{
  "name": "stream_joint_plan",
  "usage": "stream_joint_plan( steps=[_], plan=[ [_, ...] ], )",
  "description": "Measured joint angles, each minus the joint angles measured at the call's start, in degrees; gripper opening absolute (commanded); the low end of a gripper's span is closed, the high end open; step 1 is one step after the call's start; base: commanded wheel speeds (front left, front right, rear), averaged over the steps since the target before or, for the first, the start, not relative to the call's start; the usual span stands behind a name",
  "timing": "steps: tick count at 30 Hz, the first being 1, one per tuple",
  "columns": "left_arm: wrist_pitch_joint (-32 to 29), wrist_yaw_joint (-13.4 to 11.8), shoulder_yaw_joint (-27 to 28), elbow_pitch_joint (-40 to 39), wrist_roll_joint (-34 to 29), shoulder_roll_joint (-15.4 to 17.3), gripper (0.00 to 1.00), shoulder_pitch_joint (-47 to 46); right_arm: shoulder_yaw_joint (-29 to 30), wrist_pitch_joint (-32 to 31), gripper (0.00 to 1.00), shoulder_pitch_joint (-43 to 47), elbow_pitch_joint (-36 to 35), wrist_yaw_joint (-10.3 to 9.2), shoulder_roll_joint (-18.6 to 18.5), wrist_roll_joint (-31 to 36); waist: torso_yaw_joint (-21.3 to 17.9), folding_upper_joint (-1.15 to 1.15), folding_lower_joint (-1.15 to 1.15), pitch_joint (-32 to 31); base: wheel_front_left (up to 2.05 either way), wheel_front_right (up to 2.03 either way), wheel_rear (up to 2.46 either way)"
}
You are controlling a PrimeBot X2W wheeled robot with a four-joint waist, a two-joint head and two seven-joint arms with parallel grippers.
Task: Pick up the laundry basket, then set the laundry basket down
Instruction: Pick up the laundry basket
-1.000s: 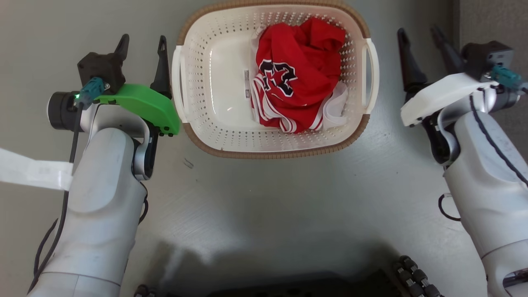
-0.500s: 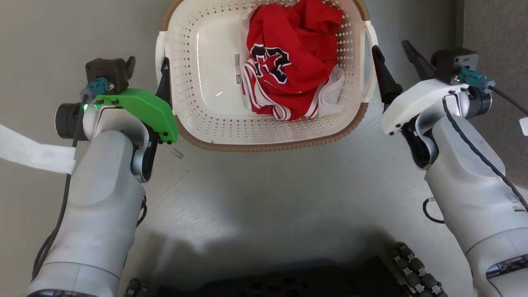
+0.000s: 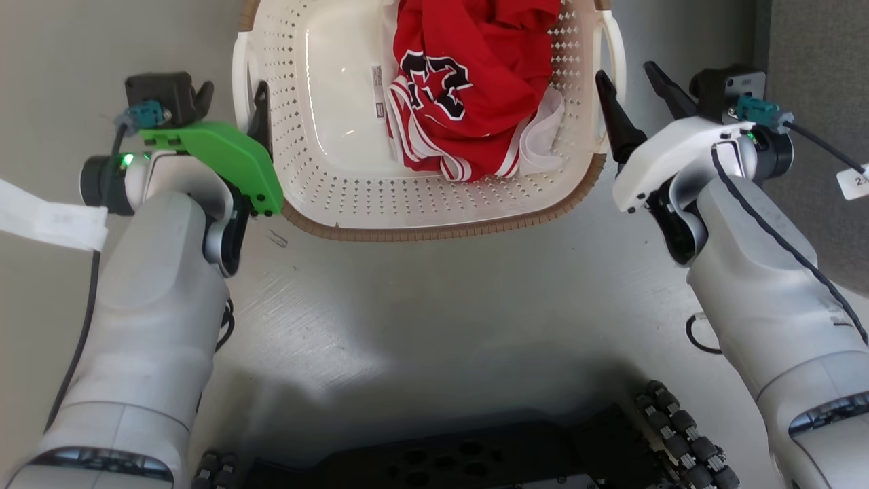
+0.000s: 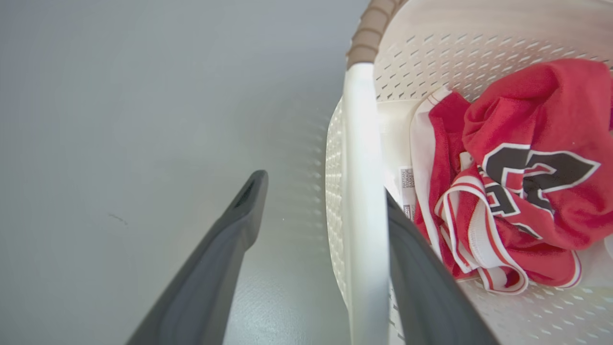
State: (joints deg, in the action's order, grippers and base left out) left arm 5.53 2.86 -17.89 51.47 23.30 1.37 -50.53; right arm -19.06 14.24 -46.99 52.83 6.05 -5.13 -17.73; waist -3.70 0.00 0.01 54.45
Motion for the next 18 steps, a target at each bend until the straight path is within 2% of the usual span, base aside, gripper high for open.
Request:
stream_joint_plan(
  steps=[3, 4, 5, 10, 18],
  plan=[
    [0.02, 0.15, 0.18, 0.87, 0.23, -0.02, 1.0, -1.28, -0.23, 0.01, 1.0, -1.15, 0.83, 0.48, 0.18, -0.08, -0.06, 0.0, 0.0, 0.65, 0.0, 0.0, 0.0],
    [0.07, 0.16, 0.21, 1.21, 0.24, -0.02, 0.65, -1.66, -0.23, 0.01, 0.14, -1.54, 1.11, 0.48, 0.23, -0.25, -0.06, 0.0, 0.0, 0.85, 0.0, 0.0, 0.0],
    [0.08, 0.19, 0.2, 1.58, 0.27, -0.03, 0.0, -2.02, -0.25, 0.01, 0.0, -1.92, 1.45, 0.49, 0.27, -0.56, -0.05, 0.0, 0.0, 1.02, 0.0, 0.0, 0.0],
    [0.16, 1.19, -0.6, 2.93, 0.99, -1.41, 0.0, -3.02, -0.78, 0.03, 0.0, -3.15, 2.83, 1.09, 1.75, -1.2, -0.02, 0.0, -0.01, 1.33, 0.0, 0.0, 0.0],
    [0.65, 1.74, -1.18, 5.68, 2.81, -1.35, 0.0, -3.91, -1.42, 0.09, 0.0, -4.33, 5.39, 1.51, 1.82, -2.09, -0.01, 0.0, -0.01, 0.85, 0.0, 0.0, 0.0]
  ],
)
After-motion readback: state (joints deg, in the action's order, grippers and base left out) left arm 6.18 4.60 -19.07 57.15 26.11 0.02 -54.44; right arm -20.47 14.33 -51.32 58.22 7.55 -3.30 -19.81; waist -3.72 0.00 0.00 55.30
